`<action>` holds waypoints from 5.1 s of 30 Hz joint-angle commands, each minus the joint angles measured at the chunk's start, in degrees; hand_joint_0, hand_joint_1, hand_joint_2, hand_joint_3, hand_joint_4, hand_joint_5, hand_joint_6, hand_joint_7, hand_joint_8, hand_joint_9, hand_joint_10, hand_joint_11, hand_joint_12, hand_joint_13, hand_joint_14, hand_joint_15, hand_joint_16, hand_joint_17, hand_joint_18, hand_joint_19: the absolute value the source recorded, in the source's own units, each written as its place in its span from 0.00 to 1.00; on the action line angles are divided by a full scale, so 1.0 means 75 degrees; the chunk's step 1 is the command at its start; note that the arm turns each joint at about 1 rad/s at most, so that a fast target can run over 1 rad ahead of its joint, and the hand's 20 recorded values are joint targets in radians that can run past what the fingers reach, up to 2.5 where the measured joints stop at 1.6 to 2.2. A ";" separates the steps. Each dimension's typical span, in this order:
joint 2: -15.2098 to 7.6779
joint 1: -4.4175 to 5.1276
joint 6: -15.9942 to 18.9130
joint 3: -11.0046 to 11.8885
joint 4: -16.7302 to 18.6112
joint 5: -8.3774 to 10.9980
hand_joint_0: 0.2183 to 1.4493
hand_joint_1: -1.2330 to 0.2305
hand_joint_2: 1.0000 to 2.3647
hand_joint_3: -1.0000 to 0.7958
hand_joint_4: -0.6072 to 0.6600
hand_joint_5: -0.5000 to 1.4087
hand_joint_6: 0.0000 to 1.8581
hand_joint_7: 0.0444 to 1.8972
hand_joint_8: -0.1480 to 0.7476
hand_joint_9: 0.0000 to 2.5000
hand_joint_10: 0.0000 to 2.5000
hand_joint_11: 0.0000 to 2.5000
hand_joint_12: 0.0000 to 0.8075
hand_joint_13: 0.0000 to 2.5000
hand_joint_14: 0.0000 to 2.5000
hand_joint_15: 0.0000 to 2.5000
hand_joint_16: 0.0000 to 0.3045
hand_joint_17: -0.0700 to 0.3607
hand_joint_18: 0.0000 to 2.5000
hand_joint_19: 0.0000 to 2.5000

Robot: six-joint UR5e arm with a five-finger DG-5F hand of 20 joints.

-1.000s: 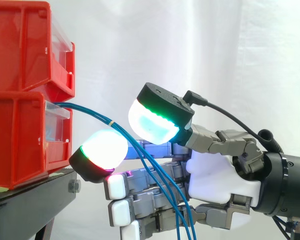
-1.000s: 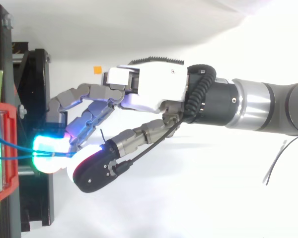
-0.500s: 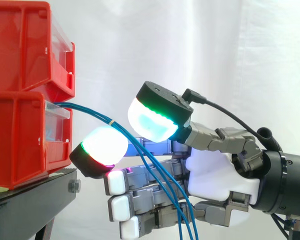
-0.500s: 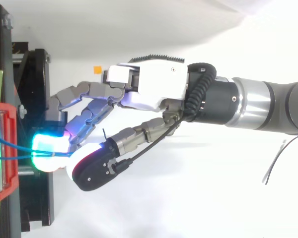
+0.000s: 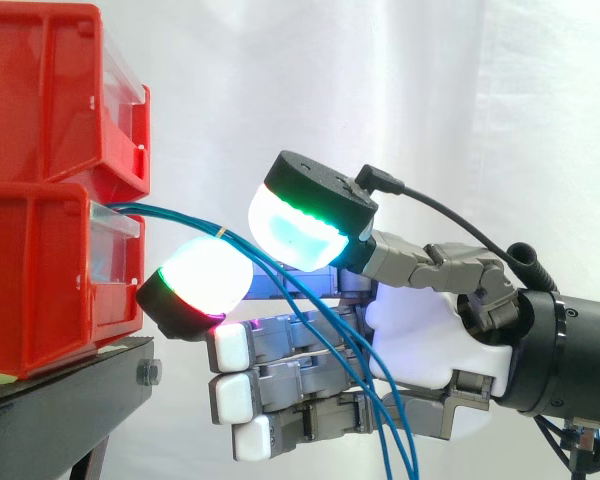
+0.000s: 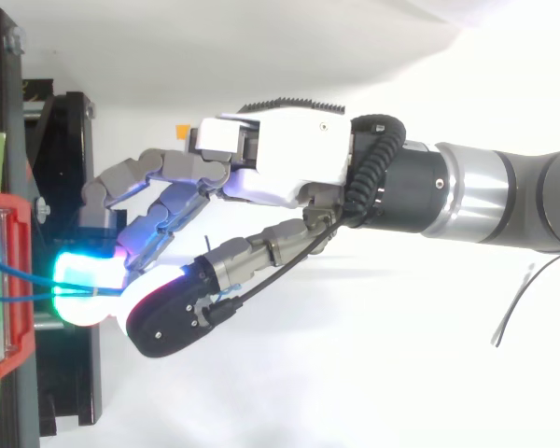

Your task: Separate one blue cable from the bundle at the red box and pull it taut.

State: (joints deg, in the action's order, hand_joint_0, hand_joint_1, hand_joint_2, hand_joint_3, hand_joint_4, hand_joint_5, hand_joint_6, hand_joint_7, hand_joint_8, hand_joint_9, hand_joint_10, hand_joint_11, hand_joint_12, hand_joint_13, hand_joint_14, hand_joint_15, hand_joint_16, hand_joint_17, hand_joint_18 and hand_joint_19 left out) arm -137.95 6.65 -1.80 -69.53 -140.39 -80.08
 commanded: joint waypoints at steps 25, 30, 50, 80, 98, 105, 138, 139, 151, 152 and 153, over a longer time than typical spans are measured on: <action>0.0007 0.0004 -0.0065 0.0002 -0.0055 -0.0187 0.32 0.37 0.01 0.48 0.60 0.16 0.47 0.51 0.53 0.36 0.01 0.31 0.48 0.39 0.01 0.22 0.16 0.42 0.32 0.24; 0.0007 0.0004 -0.0077 0.0013 -0.0078 -0.0222 0.33 0.37 0.01 0.47 0.61 0.16 0.48 0.51 0.53 0.36 0.01 0.32 0.47 0.39 0.01 0.23 0.16 0.41 0.31 0.24; 0.0007 -0.0114 -0.0147 0.0013 -0.0184 -0.0737 0.36 0.31 0.01 0.33 0.62 0.15 0.49 0.49 0.53 0.36 0.01 0.34 0.46 0.40 0.01 0.23 0.15 0.40 0.32 0.24; 0.0030 -0.0336 -0.0100 0.0271 -0.0793 -0.1112 0.34 0.34 0.01 0.42 0.58 0.16 0.47 0.52 0.53 0.38 0.01 0.34 0.47 0.41 0.01 0.25 0.15 0.40 0.33 0.27; 0.0370 -0.0465 -0.0229 0.0259 -0.1485 -0.1440 0.46 0.23 0.00 0.28 0.57 0.16 0.50 0.51 0.52 0.40 0.01 0.37 0.45 0.43 0.01 0.27 0.14 0.39 0.35 0.25; 0.0452 -0.0477 -0.0241 0.0271 -0.1672 -0.1429 0.32 0.27 0.00 0.28 0.60 0.17 0.49 0.51 0.52 0.42 0.01 0.37 0.46 0.44 0.01 0.27 0.14 0.39 0.36 0.27; 0.0557 -0.0477 -0.0252 0.0271 -0.2024 -0.1382 0.39 0.24 0.00 0.28 0.52 0.17 0.49 0.56 0.51 0.45 0.01 0.37 0.44 0.46 0.01 0.28 0.14 0.39 0.38 0.27; 0.0557 -0.0477 -0.0241 0.0271 -0.2024 -0.1382 0.38 0.24 0.00 0.28 0.53 0.18 0.49 0.55 0.51 0.46 0.01 0.38 0.44 0.46 0.01 0.28 0.14 0.39 0.38 0.28; 0.0581 -0.0477 -0.0241 0.0365 -0.2223 -0.1405 0.32 0.47 0.00 0.28 0.55 0.19 0.46 0.56 0.51 0.46 0.01 0.37 0.46 0.46 0.01 0.29 0.15 0.41 0.39 0.31; 0.0581 -0.0477 -0.0241 0.0388 -0.2246 -0.1405 0.33 0.46 0.00 0.28 0.55 0.19 0.46 0.57 0.52 0.46 0.01 0.37 0.46 0.46 0.01 0.29 0.15 0.41 0.39 0.31; 0.0581 -0.0489 -0.0241 0.0412 -0.2282 -0.1417 0.34 0.41 0.00 0.31 0.53 0.19 0.47 0.57 0.52 0.46 0.01 0.37 0.47 0.46 0.01 0.29 0.15 0.41 0.39 0.31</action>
State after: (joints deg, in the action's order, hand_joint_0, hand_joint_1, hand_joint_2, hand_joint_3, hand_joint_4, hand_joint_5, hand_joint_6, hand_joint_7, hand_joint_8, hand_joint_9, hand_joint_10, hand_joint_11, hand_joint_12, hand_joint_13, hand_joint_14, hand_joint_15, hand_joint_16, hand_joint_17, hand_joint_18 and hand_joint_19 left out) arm -133.60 3.06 -3.61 -66.80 -156.99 -90.60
